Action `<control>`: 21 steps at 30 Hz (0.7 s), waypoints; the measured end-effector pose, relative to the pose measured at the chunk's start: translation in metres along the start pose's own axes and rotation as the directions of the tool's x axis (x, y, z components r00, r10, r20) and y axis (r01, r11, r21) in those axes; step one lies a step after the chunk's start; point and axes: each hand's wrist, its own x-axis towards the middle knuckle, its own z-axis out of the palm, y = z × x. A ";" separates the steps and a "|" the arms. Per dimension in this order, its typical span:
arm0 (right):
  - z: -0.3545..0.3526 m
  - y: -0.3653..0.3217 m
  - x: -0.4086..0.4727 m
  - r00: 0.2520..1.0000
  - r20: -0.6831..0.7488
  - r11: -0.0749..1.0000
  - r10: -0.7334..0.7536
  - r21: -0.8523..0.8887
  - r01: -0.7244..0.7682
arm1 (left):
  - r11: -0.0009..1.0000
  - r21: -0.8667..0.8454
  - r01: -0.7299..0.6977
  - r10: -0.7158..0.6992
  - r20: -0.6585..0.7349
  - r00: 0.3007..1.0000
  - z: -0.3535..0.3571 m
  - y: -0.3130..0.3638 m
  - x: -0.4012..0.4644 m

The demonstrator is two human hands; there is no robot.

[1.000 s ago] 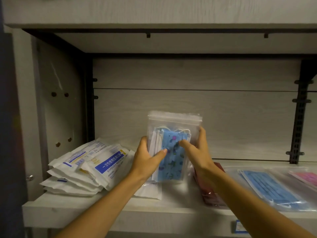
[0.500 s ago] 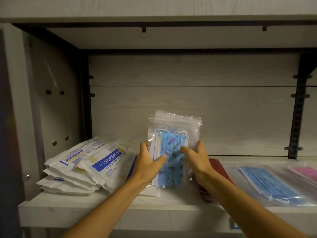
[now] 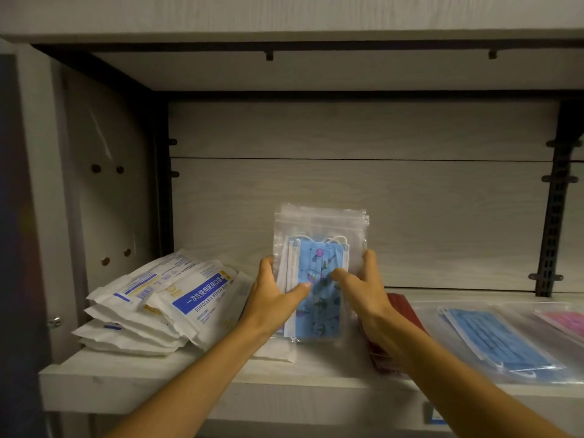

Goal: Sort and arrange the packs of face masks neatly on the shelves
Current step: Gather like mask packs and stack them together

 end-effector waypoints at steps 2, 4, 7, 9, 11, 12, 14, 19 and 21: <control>0.000 0.001 -0.001 1.000 0.004 1.000 0.000 0.000 0.000 | 0.999 0.038 -0.016 0.016 0.012 1.000 0.000 -0.003 -0.002; 0.000 0.001 -0.002 1.000 0.014 1.000 0.007 0.011 -0.008 | 0.996 0.084 -0.029 0.029 0.006 1.000 0.000 -0.006 -0.003; 0.000 0.001 -0.002 1.000 0.019 0.999 0.008 0.034 -0.008 | 0.996 0.072 -0.045 0.045 0.003 0.999 0.002 -0.006 -0.002; 0.001 0.000 0.000 1.000 0.030 0.999 0.007 0.041 -0.008 | 0.998 0.046 -0.049 0.048 0.006 0.999 0.001 -0.002 -0.001; 0.001 -0.002 0.001 0.999 0.036 0.999 0.003 0.042 -0.004 | 0.998 0.043 -0.047 0.048 -0.001 0.999 -0.001 -0.001 0.002; 0.001 -0.003 0.002 0.999 0.032 0.999 -0.005 0.037 0.004 | 0.998 0.047 -0.046 0.047 -0.007 0.999 -0.002 0.001 0.003; 0.001 -0.006 0.005 0.999 0.006 0.999 -0.031 0.012 0.031 | 0.998 0.050 -0.035 0.036 -0.005 0.999 -0.006 0.004 0.005; -0.005 -0.013 0.017 0.996 -0.080 0.998 -0.040 -0.046 0.037 | 0.962 0.259 0.089 -0.095 0.008 0.995 -0.021 0.013 0.007; -0.009 -0.016 0.021 0.994 -0.103 0.999 -0.029 -0.028 0.026 | 0.835 0.540 0.110 -0.122 -0.014 0.992 -0.032 0.009 0.008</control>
